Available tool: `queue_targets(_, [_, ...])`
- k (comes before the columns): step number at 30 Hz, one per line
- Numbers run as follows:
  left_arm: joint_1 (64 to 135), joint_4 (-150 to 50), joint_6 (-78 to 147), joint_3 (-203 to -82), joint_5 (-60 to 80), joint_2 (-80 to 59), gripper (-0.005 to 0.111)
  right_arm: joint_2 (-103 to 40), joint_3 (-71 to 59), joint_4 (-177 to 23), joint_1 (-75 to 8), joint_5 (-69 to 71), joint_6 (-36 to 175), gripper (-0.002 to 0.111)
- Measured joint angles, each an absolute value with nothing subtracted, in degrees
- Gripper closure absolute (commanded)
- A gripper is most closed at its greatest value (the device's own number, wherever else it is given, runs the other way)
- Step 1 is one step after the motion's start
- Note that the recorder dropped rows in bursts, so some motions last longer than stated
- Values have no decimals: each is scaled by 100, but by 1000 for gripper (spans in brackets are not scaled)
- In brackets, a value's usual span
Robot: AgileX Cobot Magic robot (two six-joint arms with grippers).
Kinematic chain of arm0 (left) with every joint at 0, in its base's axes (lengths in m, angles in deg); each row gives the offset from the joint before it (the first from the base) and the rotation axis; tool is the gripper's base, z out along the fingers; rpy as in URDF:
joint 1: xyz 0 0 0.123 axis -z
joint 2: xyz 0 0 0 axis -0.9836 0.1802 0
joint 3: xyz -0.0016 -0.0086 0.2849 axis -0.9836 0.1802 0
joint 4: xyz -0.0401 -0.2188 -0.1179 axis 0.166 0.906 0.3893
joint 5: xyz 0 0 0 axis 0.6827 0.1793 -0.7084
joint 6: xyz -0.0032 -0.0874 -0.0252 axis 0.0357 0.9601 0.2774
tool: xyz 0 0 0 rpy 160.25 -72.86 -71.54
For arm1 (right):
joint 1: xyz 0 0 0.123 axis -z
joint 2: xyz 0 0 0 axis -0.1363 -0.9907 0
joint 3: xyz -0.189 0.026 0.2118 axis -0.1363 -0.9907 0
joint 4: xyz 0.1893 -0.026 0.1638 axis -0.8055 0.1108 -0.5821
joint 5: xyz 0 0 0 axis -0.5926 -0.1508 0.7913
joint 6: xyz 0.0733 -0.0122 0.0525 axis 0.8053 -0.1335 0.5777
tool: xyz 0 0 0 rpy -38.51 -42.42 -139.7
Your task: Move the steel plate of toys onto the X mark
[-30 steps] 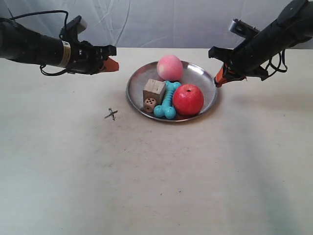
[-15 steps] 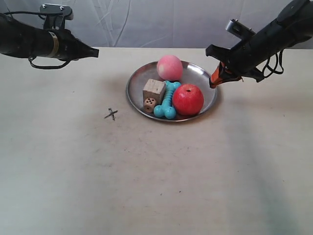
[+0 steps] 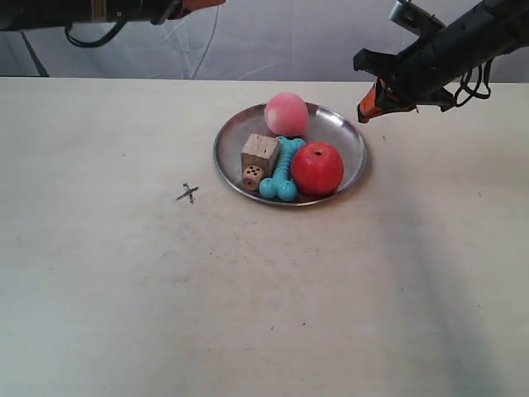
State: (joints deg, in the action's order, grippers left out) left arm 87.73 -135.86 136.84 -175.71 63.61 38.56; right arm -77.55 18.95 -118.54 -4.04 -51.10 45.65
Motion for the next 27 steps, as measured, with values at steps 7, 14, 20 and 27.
queue_targets(7, [8773, -14683, 13728, -17798, 4584, 3294, 107, -7502, 1895, -11854, -516, -5110, 4535, 108])
queue_targets(14, [8773, -15021, 13835, -17712, 2532, 3179, 107, -7357, 1895, -11704, -972, -5099, 4535, 108])
queue_targets(20, [8773, -15058, 13564, -17169, 571, 3179, 107, -7261, 1895, -11633, -1086, -5136, 4529, 108])
queue_targets(27, [8763, -10496, 9160, -16714, -1112, 3169, 107, -7247, 1895, -11521, -1086, -5234, 4659, 108])
